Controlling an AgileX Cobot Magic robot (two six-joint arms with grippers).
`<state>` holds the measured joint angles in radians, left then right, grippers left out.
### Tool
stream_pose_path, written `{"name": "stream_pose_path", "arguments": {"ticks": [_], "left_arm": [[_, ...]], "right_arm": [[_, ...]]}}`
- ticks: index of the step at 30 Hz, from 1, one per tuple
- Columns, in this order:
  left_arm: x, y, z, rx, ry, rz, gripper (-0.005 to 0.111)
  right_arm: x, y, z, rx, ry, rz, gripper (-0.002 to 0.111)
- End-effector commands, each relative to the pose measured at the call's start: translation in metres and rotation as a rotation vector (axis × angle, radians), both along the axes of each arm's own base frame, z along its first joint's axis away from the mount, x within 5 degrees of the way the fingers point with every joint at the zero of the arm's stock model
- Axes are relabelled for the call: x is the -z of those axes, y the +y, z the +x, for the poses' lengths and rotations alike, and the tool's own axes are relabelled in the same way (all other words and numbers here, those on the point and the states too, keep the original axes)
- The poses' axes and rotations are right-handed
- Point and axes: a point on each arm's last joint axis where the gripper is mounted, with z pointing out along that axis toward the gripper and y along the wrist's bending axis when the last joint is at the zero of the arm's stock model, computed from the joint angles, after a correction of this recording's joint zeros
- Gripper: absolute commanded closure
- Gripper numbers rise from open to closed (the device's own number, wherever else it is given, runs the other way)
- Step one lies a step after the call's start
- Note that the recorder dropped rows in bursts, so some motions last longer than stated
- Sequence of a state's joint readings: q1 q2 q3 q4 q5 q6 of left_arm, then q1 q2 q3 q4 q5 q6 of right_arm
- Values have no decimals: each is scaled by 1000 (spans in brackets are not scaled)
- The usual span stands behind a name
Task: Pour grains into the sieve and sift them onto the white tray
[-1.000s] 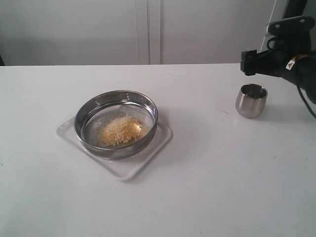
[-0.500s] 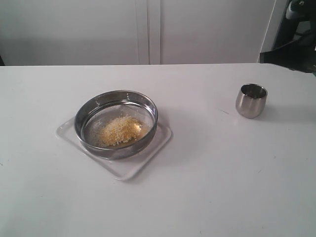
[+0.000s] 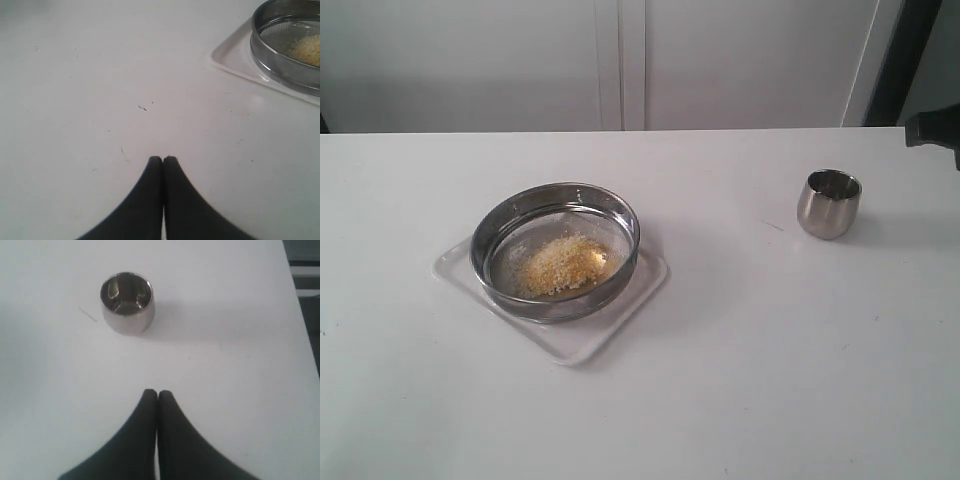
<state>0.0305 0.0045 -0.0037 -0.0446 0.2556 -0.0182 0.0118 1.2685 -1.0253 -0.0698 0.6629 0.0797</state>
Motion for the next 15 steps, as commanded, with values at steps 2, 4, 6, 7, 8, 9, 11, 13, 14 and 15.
{"name": "stream_pose_path", "arguments": {"ticks": [2,4,6,7,8,9,11,13,14,15], "left_arm": [[1,0,0,2,-1,-9,107],[1,0,0,2,-1,-9,107],[1,0,0,2,-1,-9,107],[1,0,0,2,-1,-9,107],[1,0,0,2,-1,-9,107],[1,0,0,2,-1,-9,107],[1,0,0,2,-1,-9,107],[1,0,0,2,-1,-9,107],[1,0,0,2,-1,-9,107],[1,0,0,2,-1,-9,107]], "right_arm": [[-22,5,-38,-73,27,24,108],[-33,7,-52,-83,-9,38,108],[-42,7,-66,-87,-33,35,108],[-45,7,-71,-87,-41,35,108],[-46,7,-79,-88,-56,34,108],[-46,7,-84,-88,-63,36,108],[-42,7,-93,-88,-66,36,108],[-36,7,-101,-88,-60,41,108],[-32,7,-105,-89,-58,48,108],[-28,8,-109,-89,-52,51,108]]}}
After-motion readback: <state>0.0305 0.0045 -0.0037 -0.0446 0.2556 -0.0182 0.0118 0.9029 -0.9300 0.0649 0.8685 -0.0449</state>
